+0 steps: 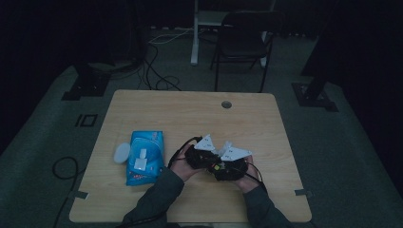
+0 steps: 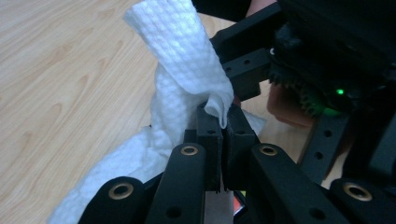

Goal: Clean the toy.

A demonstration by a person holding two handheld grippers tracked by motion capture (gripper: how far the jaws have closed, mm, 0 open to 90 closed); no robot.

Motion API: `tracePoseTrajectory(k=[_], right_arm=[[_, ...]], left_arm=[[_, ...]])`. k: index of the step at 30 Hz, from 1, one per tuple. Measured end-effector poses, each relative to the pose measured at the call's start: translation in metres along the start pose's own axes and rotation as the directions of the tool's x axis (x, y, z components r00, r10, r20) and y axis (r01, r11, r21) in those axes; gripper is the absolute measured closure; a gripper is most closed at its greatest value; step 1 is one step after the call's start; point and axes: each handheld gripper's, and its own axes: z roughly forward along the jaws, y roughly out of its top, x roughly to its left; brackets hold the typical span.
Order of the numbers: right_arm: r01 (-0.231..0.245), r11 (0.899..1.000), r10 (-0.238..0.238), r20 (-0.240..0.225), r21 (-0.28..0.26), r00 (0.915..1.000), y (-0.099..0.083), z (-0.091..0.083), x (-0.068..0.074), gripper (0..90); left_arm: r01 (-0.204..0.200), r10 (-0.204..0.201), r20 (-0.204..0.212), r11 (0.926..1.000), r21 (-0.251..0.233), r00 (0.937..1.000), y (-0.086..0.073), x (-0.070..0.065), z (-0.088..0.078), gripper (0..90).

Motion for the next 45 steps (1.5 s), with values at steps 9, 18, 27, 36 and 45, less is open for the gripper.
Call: tracePoseTrajectory(k=[9, 18, 27, 36, 45], right_arm=[[0.002, 1.000, -0.002, 0.015, -0.011, 0.9999, 0.000, -0.003, -0.002, 33.8], [0.006, 1.000, -0.006, 0.036, -0.011, 0.9994, 0.000, -0.003, -0.003, 33.8], [0.001, 1.000, 0.000, 0.047, -0.011, 0.9989, 0.000, -0.005, -0.005, 33.8], [0.004, 1.000, -0.003, 0.033, -0.017, 0.9994, 0.000, -0.005, -0.005, 33.8], [0.028, 1.000, -0.028, 0.011, -0.008, 0.9995, 0.002, -0.001, 0.003, 33.8]], left_arm=[[-0.005, 0.005, 0.032, 1.0000, -0.003, 0.9995, 0.000, -0.001, -0.004, 88.3], [0.003, -0.003, 0.014, 1.0000, 0.001, 0.9999, -0.006, 0.003, -0.013, 88.3], [0.003, -0.003, -0.045, 1.0000, 0.005, 0.9990, -0.010, 0.007, -0.023, 88.2], [-0.012, 0.012, -0.159, 0.9999, 0.004, 0.9871, -0.009, 0.008, -0.022, 81.5], [0.006, -0.007, -0.167, 1.0000, -0.006, 0.9859, -0.011, 0.012, -0.018, 83.2]])
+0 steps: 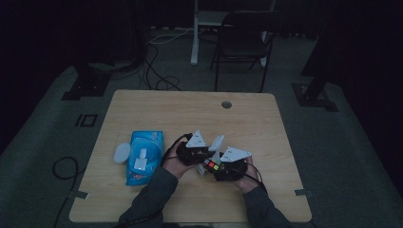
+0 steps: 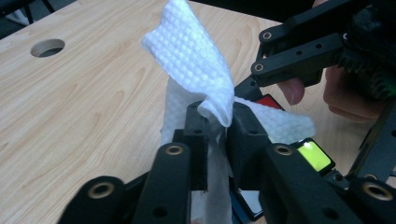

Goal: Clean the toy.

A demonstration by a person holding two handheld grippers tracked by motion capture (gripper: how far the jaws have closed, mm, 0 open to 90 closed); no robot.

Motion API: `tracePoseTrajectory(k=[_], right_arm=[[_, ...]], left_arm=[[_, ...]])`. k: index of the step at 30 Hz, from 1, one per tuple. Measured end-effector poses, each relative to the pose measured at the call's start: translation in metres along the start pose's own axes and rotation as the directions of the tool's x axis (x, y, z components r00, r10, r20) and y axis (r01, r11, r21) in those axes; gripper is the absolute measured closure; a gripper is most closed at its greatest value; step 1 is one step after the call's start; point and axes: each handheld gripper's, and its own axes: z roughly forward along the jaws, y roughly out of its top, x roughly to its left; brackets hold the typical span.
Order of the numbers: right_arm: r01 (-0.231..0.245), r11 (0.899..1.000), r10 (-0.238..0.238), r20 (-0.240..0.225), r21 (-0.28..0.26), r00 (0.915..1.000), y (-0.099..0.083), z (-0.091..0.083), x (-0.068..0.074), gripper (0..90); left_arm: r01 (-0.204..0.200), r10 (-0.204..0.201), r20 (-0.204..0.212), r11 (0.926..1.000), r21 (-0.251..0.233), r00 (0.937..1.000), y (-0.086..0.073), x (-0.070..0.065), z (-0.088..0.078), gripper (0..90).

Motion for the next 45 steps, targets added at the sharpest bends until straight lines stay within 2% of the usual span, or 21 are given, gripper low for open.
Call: tracePoseTrajectory(k=[2, 6, 12, 15, 17, 25, 32, 36, 39, 42, 45], right_arm=[[0.002, 1.000, -0.002, 0.003, 0.005, 1.0000, 0.000, 0.000, 0.000, 33.8], [-0.001, 1.000, 0.001, 0.008, 0.002, 1.0000, -0.001, 0.000, -0.001, 33.8], [-0.010, 1.000, 0.010, 0.027, -0.003, 0.9996, -0.001, -0.002, -0.005, 33.8], [-0.015, 1.000, 0.015, 0.031, -0.002, 0.9994, -0.002, -0.003, -0.006, 33.8], [-0.015, 1.000, 0.015, 0.030, -0.004, 0.9994, -0.001, -0.003, -0.005, 33.8], [-0.012, 1.000, 0.012, 0.033, -0.014, 0.9994, 0.000, -0.005, -0.005, 33.9], [0.001, 1.000, 0.000, 0.034, -0.030, 0.9994, 0.000, -0.007, -0.003, 33.9], [0.016, 0.999, -0.015, 0.031, -0.040, 0.9994, 0.000, -0.008, -0.002, 33.9], [0.025, 0.999, -0.024, 0.027, -0.041, 0.9993, 0.000, -0.008, 0.000, 33.9], [0.034, 0.998, -0.033, 0.010, -0.052, 0.9994, 0.001, -0.007, 0.001, 33.9], [0.036, 0.997, -0.035, 0.006, -0.062, 0.9994, 0.002, -0.008, 0.003, 33.9]], left_arm=[[-0.005, 0.005, 0.011, 1.0000, 0.007, 0.9999, 0.001, -0.002, 0.000, 87.4], [-0.028, 0.028, 0.024, 0.9994, 0.018, 0.9993, 0.003, -0.007, 0.000, 88.7], [-0.048, 0.046, 0.081, 0.9988, 0.015, 0.9956, 0.003, -0.018, -0.001, 89.1], [-0.055, 0.053, 0.082, 0.9983, 0.019, 0.9952, 0.003, -0.019, -0.001, 89.2], [-0.046, 0.045, 0.088, 0.9989, 0.011, 0.9951, 0.001, -0.018, -0.004, 89.2], [0.010, -0.009, 0.052, 0.9999, -0.012, 0.9986, -0.006, -0.005, -0.014, 88.2], [0.046, -0.045, 0.031, 0.9986, -0.026, 0.9985, -0.008, 0.001, -0.015, 82.4], [0.077, -0.075, 0.047, 0.9963, -0.039, 0.9961, -0.010, 0.006, -0.016, 75.6], [0.082, -0.081, 0.030, 0.9959, -0.036, 0.9962, -0.011, 0.006, -0.016, 76.1], [0.077, -0.077, 0.009, 0.9967, -0.026, 0.9970, -0.011, 0.006, -0.014, 85.0], [0.091, -0.091, -0.004, 0.9953, -0.033, 0.9958, -0.013, 0.007, -0.014, 89.0]])
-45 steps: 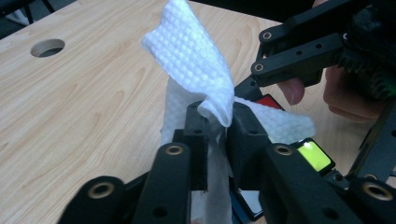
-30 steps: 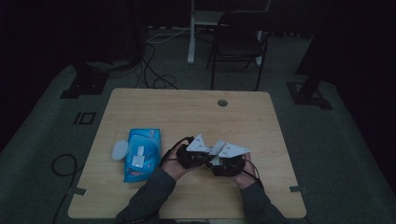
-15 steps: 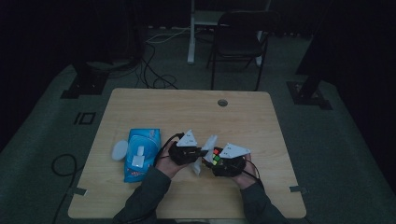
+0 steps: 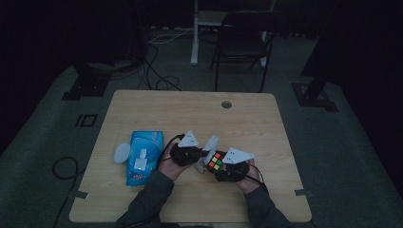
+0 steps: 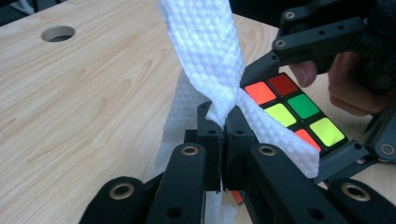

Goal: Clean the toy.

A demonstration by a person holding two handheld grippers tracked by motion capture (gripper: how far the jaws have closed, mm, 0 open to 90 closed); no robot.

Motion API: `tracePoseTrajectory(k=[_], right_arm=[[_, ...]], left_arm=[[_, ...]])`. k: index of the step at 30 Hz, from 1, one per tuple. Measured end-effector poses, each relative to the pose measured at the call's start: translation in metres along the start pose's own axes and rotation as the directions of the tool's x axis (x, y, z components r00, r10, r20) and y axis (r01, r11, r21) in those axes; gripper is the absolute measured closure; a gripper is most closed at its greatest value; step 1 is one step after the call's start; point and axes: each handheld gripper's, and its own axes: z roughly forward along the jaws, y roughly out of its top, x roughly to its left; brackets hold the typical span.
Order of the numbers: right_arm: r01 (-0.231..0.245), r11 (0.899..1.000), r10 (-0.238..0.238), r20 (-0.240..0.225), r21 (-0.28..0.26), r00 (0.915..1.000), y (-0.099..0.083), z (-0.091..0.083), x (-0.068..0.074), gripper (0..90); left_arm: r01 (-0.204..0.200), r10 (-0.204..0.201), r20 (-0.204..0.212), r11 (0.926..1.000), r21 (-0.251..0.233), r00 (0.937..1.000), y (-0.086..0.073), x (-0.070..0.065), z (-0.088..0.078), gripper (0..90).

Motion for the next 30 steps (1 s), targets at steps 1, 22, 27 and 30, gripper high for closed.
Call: tracePoseTrajectory(k=[1, 22, 27, 30], right_arm=[[-0.002, 1.000, 0.002, 0.001, -0.001, 1.0000, 0.000, 0.000, 0.000, 33.9], [-0.044, 0.998, 0.046, 0.039, -0.049, 0.9982, 0.000, -0.010, -0.010, 33.9], [-0.047, 0.998, 0.048, 0.027, -0.033, 0.9985, -0.001, -0.008, -0.010, 33.9], [-0.046, 0.999, 0.047, 0.022, -0.024, 0.9987, -0.002, -0.006, -0.009, 33.9]], left_arm=[[0.002, -0.002, -0.009, 1.0000, 0.006, 1.0000, 0.000, 0.001, 0.000, 89.3], [-0.034, 0.032, 0.026, 0.9936, 0.108, 0.9992, -0.010, -0.002, 0.011, 88.7], [-0.021, 0.019, 0.016, 0.9955, 0.092, 0.9997, -0.008, -0.003, 0.011, 88.6], [-0.018, 0.017, 0.012, 0.9970, 0.075, 0.9998, -0.006, -0.002, 0.009, 88.6]])
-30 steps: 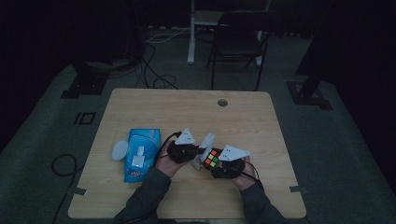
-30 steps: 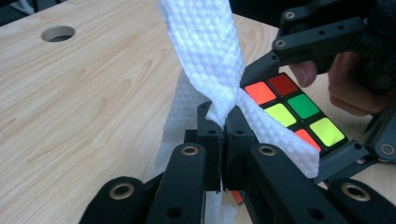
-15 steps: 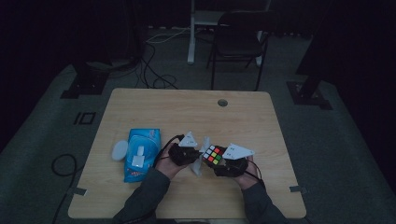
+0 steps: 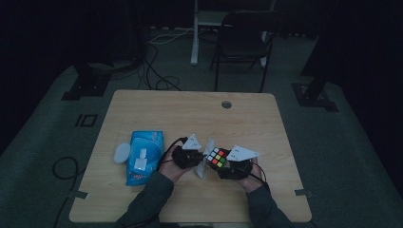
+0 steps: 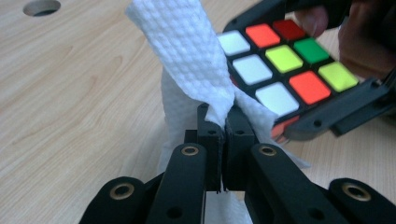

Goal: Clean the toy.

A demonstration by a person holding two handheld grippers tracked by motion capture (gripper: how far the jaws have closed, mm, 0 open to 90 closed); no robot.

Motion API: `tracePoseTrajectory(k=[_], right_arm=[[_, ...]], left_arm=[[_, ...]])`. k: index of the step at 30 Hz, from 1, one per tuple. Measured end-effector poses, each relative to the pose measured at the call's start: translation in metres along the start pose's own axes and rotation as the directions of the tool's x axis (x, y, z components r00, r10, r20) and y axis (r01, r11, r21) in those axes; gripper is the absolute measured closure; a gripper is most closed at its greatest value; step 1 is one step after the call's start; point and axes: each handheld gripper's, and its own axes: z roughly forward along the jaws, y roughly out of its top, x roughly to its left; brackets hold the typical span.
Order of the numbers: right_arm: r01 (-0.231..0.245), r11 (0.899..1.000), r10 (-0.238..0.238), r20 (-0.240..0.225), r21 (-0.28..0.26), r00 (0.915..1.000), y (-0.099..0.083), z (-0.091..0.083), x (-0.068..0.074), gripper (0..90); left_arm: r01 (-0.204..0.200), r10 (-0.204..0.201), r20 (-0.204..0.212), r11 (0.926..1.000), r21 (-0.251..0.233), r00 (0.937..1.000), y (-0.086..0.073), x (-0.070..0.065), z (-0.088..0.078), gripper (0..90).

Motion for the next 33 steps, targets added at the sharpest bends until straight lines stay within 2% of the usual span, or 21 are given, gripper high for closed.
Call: tracePoseTrajectory(k=[10, 13, 22, 33], right_arm=[[0.025, 1.000, -0.025, -0.021, 0.006, 0.9995, 0.002, 0.004, 0.008, 33.9], [0.027, 1.000, -0.027, -0.022, 0.007, 0.9994, 0.002, 0.004, 0.008, 33.9], [0.018, 1.000, -0.018, -0.012, -0.015, 0.9998, 0.005, -0.002, 0.005, 33.9], [-0.026, 0.999, 0.026, 0.008, -0.039, 0.9996, 0.006, -0.008, -0.002, 33.9]], left_arm=[[0.020, -0.021, -0.030, 0.9988, -0.045, 0.9993, 0.007, 0.002, -0.002, 88.4], [0.035, -0.036, -0.020, 0.9980, -0.053, 0.9992, 0.006, 0.004, 0.000, 88.0], [0.025, -0.026, -0.012, 0.9996, -0.009, 0.9996, 0.002, 0.002, 0.007, 88.3], [0.029, -0.029, 0.008, 0.9993, 0.022, 0.9995, -0.005, 0.002, 0.013, 88.4]])
